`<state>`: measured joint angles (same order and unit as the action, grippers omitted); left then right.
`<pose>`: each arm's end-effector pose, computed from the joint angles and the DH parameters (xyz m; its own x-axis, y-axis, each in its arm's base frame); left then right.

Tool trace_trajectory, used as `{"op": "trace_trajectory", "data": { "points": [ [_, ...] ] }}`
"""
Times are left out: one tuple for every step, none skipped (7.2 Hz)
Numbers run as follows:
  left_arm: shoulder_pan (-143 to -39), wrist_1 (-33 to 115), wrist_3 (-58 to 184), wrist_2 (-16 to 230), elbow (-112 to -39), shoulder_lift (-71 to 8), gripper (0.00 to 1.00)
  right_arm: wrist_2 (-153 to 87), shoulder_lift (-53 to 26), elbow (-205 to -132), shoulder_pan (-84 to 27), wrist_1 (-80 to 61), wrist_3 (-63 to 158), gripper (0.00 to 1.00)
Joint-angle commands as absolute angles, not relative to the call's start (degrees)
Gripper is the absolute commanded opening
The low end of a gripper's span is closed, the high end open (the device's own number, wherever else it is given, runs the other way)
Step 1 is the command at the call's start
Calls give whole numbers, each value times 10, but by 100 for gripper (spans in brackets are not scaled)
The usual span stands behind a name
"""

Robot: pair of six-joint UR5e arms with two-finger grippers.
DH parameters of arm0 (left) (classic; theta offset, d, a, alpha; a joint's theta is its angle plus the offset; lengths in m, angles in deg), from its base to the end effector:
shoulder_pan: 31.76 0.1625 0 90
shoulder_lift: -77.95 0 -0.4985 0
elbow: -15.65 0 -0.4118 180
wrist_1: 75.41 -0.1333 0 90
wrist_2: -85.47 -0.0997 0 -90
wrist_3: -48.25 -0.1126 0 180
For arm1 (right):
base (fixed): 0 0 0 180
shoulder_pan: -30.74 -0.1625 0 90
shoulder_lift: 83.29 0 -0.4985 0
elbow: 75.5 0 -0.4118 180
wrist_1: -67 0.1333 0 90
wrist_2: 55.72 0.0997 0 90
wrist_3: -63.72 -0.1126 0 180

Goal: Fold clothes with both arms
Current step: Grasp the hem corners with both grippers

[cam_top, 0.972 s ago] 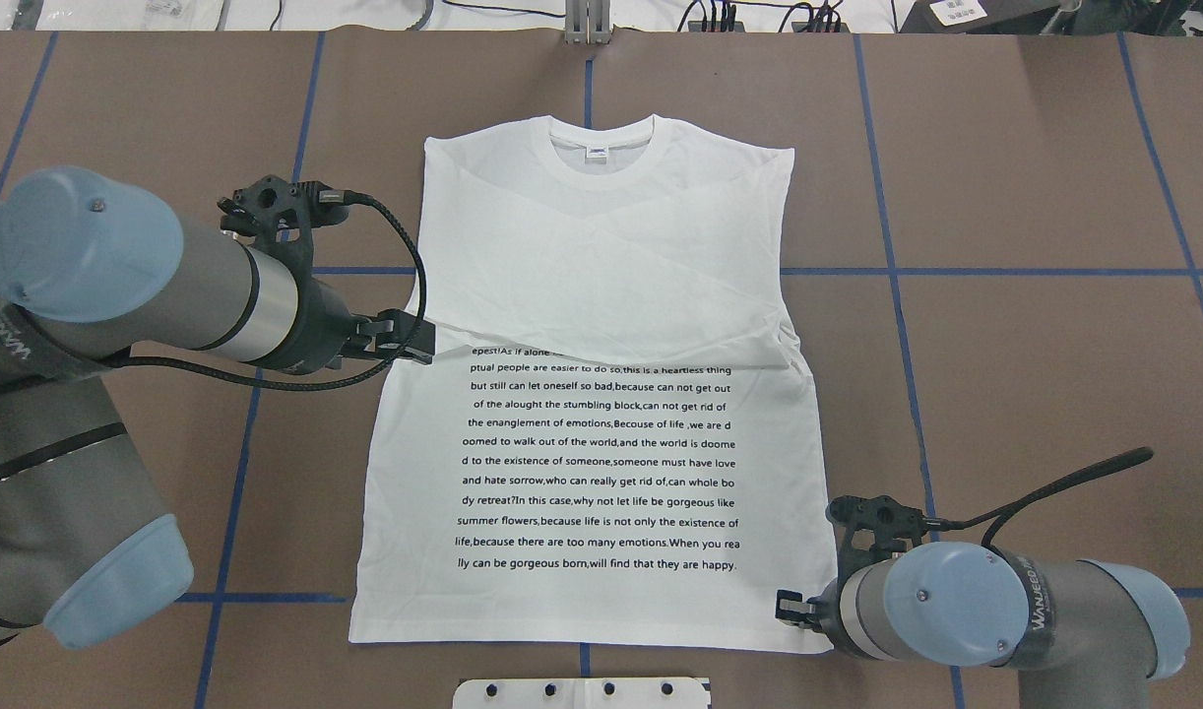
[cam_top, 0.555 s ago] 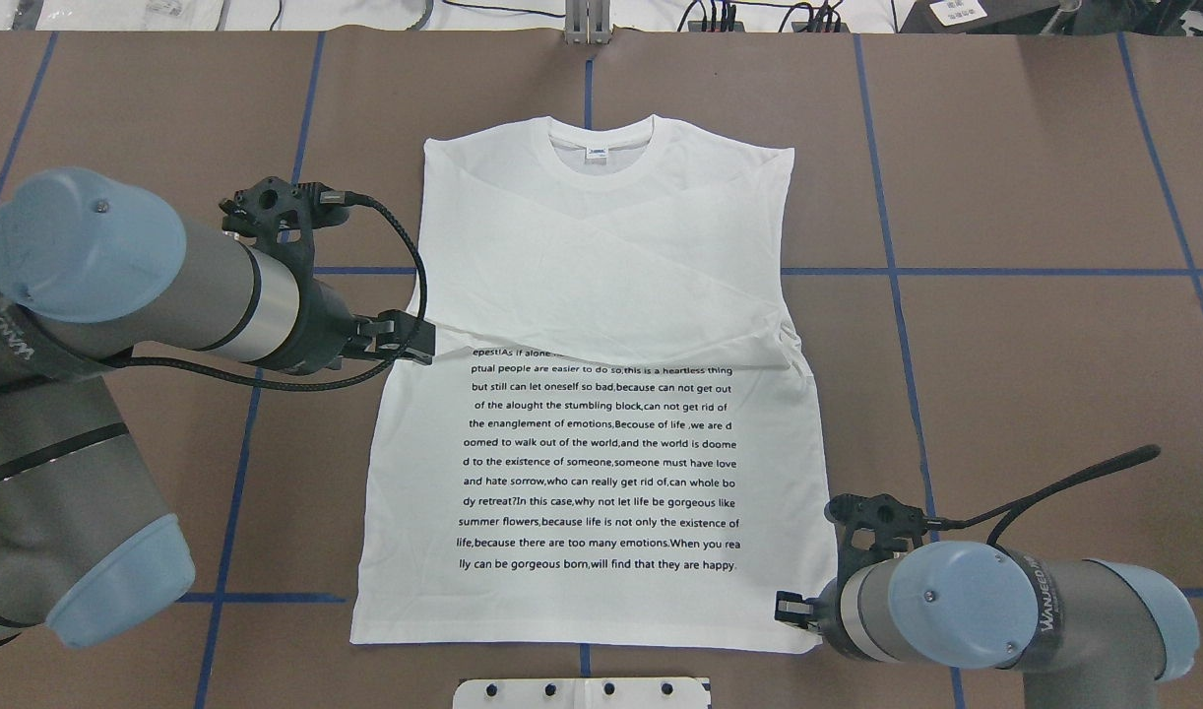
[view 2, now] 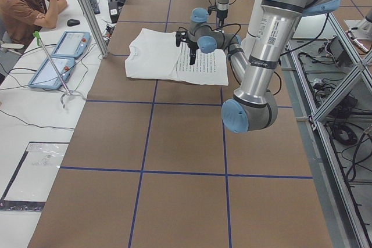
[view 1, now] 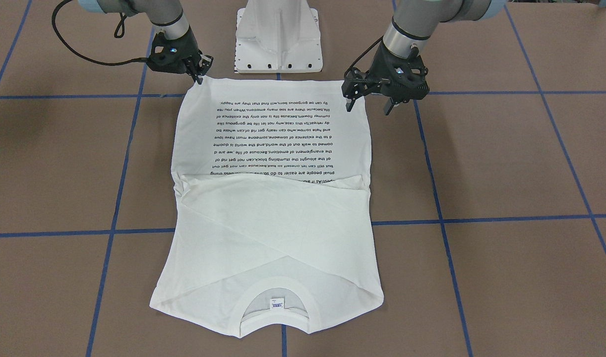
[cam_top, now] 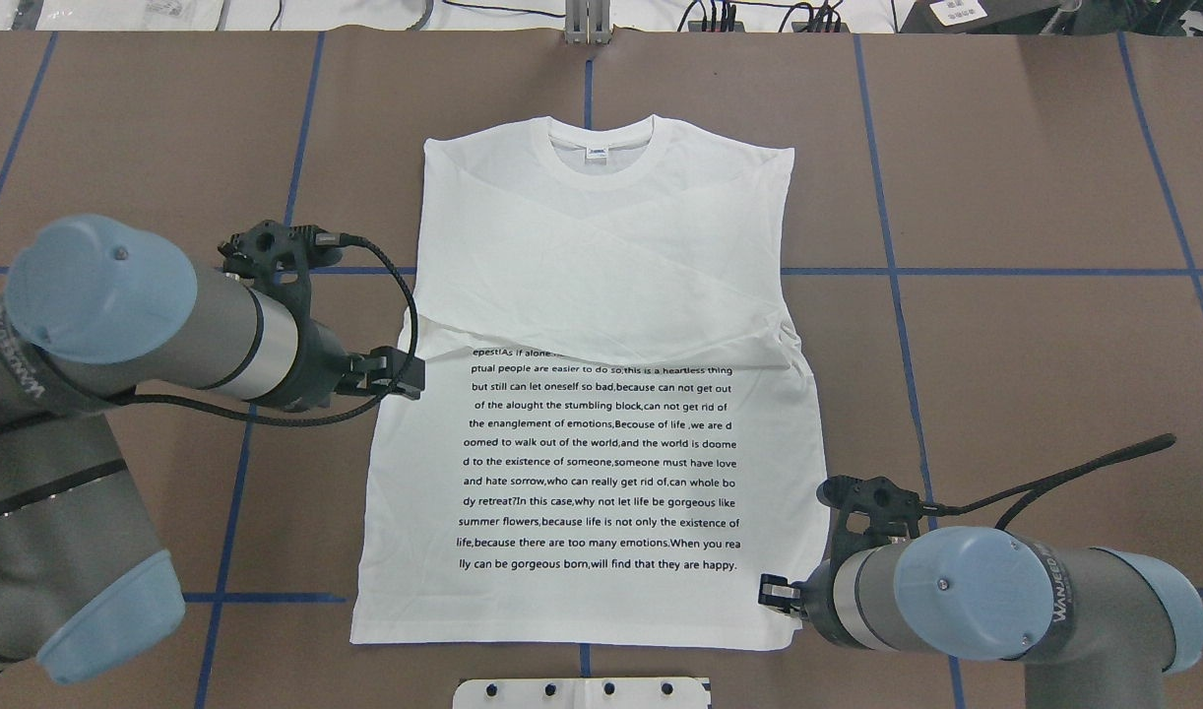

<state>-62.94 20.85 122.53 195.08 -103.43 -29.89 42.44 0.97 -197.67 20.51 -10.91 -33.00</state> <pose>0.4456 -0.3813 0.3200 0.5634 -0.0426 -0.8251 0.1093 0.9937 0.0233 -0.4951 -0.2086 0.4008 0.6202 0.2296 0.7501 -0.1423 0.9733 -0.1802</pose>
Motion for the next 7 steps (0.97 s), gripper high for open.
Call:
{"op": "trace_trajectory", "data": {
  "points": [
    [-544,237,1303,1940,-1035,-245,100,421,-18,-1978,189,-109,-330,0],
    [-496,279,1357,1904,-1033,-214,100,422,-31,-1977,185,-108,-330,0],
    [-454,313,1403,1879,-1028,-195,100,422,-32,-1977,183,-108,-330,0],
    [-438,315,1420,1877,-1016,-195,100,422,-33,-1978,181,-108,-330,0],
    [-436,314,1422,1877,-1014,-196,100,422,-36,-1978,178,-108,-330,0],
    [-434,314,1423,1877,-1009,-200,99,422,-36,-1978,175,-107,-330,0],
    [-433,313,1423,1877,-1005,-201,92,423,-36,-1978,170,-107,-330,0]
  ]
}}
